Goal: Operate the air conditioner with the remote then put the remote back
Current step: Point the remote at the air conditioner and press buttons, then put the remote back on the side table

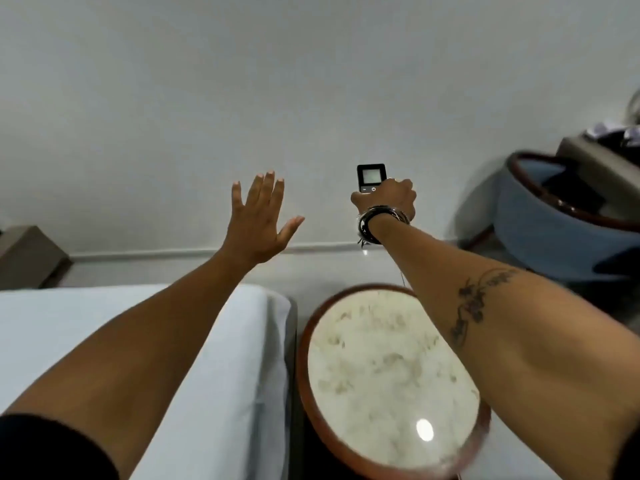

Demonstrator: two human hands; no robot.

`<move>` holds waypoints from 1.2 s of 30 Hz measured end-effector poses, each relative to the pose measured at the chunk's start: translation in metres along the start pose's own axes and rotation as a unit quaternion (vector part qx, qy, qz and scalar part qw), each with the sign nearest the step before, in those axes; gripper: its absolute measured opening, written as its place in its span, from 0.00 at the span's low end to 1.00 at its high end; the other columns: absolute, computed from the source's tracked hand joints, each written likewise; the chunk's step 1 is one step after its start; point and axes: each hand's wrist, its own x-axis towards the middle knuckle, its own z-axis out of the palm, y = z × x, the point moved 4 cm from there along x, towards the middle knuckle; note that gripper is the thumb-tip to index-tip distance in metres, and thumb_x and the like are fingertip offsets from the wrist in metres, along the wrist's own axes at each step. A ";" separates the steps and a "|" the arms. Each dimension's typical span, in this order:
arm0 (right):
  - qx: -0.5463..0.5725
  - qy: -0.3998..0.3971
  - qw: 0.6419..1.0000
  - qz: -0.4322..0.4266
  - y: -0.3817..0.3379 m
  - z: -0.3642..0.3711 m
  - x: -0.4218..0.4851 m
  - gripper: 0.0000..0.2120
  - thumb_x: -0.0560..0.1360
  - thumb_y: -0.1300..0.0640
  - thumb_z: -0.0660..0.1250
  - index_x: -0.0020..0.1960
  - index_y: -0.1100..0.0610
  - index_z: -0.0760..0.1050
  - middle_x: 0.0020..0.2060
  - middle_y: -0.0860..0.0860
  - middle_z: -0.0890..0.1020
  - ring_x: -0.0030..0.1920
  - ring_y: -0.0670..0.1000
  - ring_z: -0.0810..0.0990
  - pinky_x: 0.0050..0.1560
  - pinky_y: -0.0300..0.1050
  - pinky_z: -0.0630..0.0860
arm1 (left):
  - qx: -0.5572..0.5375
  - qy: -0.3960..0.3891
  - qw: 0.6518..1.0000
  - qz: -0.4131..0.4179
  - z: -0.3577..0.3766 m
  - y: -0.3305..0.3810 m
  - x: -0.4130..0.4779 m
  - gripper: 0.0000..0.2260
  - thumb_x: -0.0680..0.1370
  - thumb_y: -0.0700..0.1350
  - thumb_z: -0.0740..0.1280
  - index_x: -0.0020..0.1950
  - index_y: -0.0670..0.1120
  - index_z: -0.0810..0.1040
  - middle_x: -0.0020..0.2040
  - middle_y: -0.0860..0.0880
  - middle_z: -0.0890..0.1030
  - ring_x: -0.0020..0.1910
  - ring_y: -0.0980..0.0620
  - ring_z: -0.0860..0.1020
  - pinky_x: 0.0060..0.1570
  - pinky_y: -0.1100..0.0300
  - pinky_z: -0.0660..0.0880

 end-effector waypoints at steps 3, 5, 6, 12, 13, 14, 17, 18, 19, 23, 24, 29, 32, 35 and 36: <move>-0.034 -0.051 0.997 0.048 0.081 0.059 -0.031 0.21 0.66 0.46 0.70 0.53 0.59 0.78 0.56 0.56 0.74 0.58 0.58 0.74 0.42 0.48 0.70 | -0.030 -0.059 0.998 0.004 0.068 0.020 -0.055 0.35 0.79 0.64 0.50 0.77 0.40 0.60 0.77 0.38 0.62 0.76 0.39 0.60 0.72 0.34 0.47; -0.072 -0.102 0.989 0.083 0.135 0.098 -0.054 0.21 0.67 0.46 0.70 0.53 0.59 0.78 0.56 0.56 0.74 0.58 0.58 0.74 0.42 0.49 0.72 | -0.048 -0.116 0.992 0.013 0.116 0.038 -0.092 0.36 0.79 0.65 0.48 0.77 0.40 0.60 0.77 0.38 0.62 0.76 0.39 0.61 0.72 0.34 0.49; -0.088 -0.125 0.983 0.099 0.164 0.116 -0.065 0.20 0.67 0.47 0.70 0.53 0.59 0.77 0.56 0.56 0.74 0.58 0.58 0.74 0.42 0.49 0.73 | -0.063 -0.153 0.986 0.011 0.139 0.046 -0.111 0.36 0.79 0.66 0.47 0.77 0.41 0.60 0.78 0.39 0.61 0.77 0.39 0.60 0.72 0.35 0.48; -0.137 -0.214 0.945 0.207 0.307 0.199 -0.130 0.16 0.66 0.51 0.67 0.50 0.59 0.77 0.53 0.56 0.73 0.55 0.59 0.75 0.41 0.48 0.72 | -0.102 -0.246 0.963 -0.032 0.245 0.083 -0.201 0.35 0.78 0.64 0.52 0.77 0.41 0.61 0.77 0.39 0.62 0.77 0.40 0.60 0.73 0.35 0.49; -0.154 -0.228 0.936 0.218 0.329 0.211 -0.140 0.16 0.67 0.50 0.67 0.50 0.59 0.77 0.53 0.56 0.73 0.55 0.59 0.74 0.40 0.48 0.71 | -0.107 -0.259 0.959 -0.038 0.262 0.090 -0.214 0.35 0.78 0.64 0.52 0.77 0.40 0.61 0.77 0.39 0.62 0.77 0.40 0.60 0.73 0.35 0.49; -0.171 -0.239 0.930 0.221 0.345 0.219 -0.147 0.17 0.67 0.50 0.67 0.51 0.59 0.77 0.53 0.56 0.73 0.55 0.59 0.74 0.40 0.47 0.70 | -0.107 -0.269 0.956 -0.047 0.273 0.093 -0.222 0.35 0.78 0.64 0.52 0.77 0.40 0.61 0.78 0.39 0.61 0.77 0.41 0.59 0.73 0.35 0.49; -0.215 -0.262 0.912 0.231 0.387 0.249 -0.160 0.19 0.68 0.49 0.67 0.53 0.60 0.77 0.54 0.56 0.73 0.56 0.58 0.74 0.40 0.48 0.69 | -0.089 -0.283 0.954 -0.048 0.305 0.095 -0.244 0.35 0.79 0.64 0.53 0.77 0.40 0.59 0.79 0.40 0.58 0.78 0.42 0.55 0.74 0.36 0.46; -0.223 -0.268 0.908 0.233 0.396 0.255 -0.161 0.19 0.68 0.48 0.66 0.53 0.59 0.76 0.55 0.56 0.73 0.56 0.58 0.74 0.41 0.49 0.69 | -0.081 -0.286 0.954 -0.041 0.311 0.096 -0.249 0.35 0.79 0.64 0.53 0.78 0.40 0.59 0.79 0.40 0.57 0.79 0.43 0.54 0.74 0.37 0.46; -0.229 -0.274 0.904 0.234 0.405 0.267 -0.164 0.19 0.69 0.47 0.67 0.54 0.59 0.76 0.55 0.56 0.73 0.57 0.58 0.74 0.41 0.49 0.69 | -0.075 -0.293 0.953 -0.038 0.321 0.095 -0.257 0.35 0.79 0.64 0.54 0.78 0.41 0.59 0.79 0.40 0.57 0.79 0.43 0.54 0.74 0.37 0.46; -0.234 -0.276 0.903 0.231 0.424 0.296 -0.163 0.21 0.69 0.47 0.68 0.55 0.60 0.76 0.56 0.57 0.73 0.58 0.59 0.73 0.42 0.50 0.70 | -0.096 -0.317 0.943 -0.041 0.342 0.102 -0.268 0.37 0.78 0.66 0.53 0.78 0.42 0.57 0.80 0.41 0.56 0.79 0.43 0.54 0.74 0.37 0.47; -0.234 -0.275 0.904 0.227 0.426 0.304 -0.162 0.21 0.69 0.47 0.68 0.55 0.60 0.77 0.56 0.57 0.73 0.58 0.59 0.73 0.41 0.49 0.70 | -0.101 -0.324 0.940 -0.042 0.349 0.104 -0.270 0.37 0.78 0.66 0.53 0.79 0.42 0.55 0.80 0.42 0.55 0.79 0.44 0.53 0.74 0.37 0.47; -0.240 -0.283 0.903 0.218 0.436 0.330 -0.164 0.20 0.69 0.48 0.69 0.54 0.61 0.77 0.55 0.57 0.73 0.57 0.59 0.74 0.39 0.48 0.69 | -0.123 -0.342 0.930 -0.054 0.378 0.111 -0.279 0.38 0.78 0.68 0.49 0.79 0.44 0.53 0.81 0.43 0.53 0.79 0.45 0.50 0.73 0.39 0.41; -0.235 -0.275 0.900 0.244 0.440 0.338 -0.163 0.21 0.68 0.47 0.70 0.54 0.61 0.77 0.55 0.57 0.73 0.57 0.59 0.74 0.41 0.48 0.69 | -0.133 -0.346 0.927 -0.056 0.388 0.112 -0.277 0.38 0.78 0.68 0.48 0.79 0.45 0.52 0.81 0.44 0.52 0.79 0.46 0.49 0.72 0.41 0.38; -0.234 -0.269 0.903 0.240 0.439 0.335 -0.164 0.21 0.69 0.47 0.69 0.54 0.61 0.77 0.54 0.57 0.74 0.56 0.58 0.74 0.40 0.48 0.69 | -0.129 -0.347 0.928 -0.052 0.390 0.114 -0.272 0.37 0.78 0.68 0.48 0.79 0.45 0.51 0.81 0.44 0.52 0.79 0.46 0.49 0.73 0.41 0.38; -0.234 -0.276 0.900 0.242 0.437 0.335 -0.165 0.22 0.68 0.46 0.69 0.54 0.61 0.77 0.54 0.57 0.74 0.55 0.58 0.74 0.40 0.48 0.69 | -0.129 -0.350 0.926 -0.057 0.391 0.113 -0.271 0.37 0.78 0.68 0.49 0.79 0.45 0.52 0.81 0.44 0.53 0.79 0.46 0.49 0.73 0.41 0.38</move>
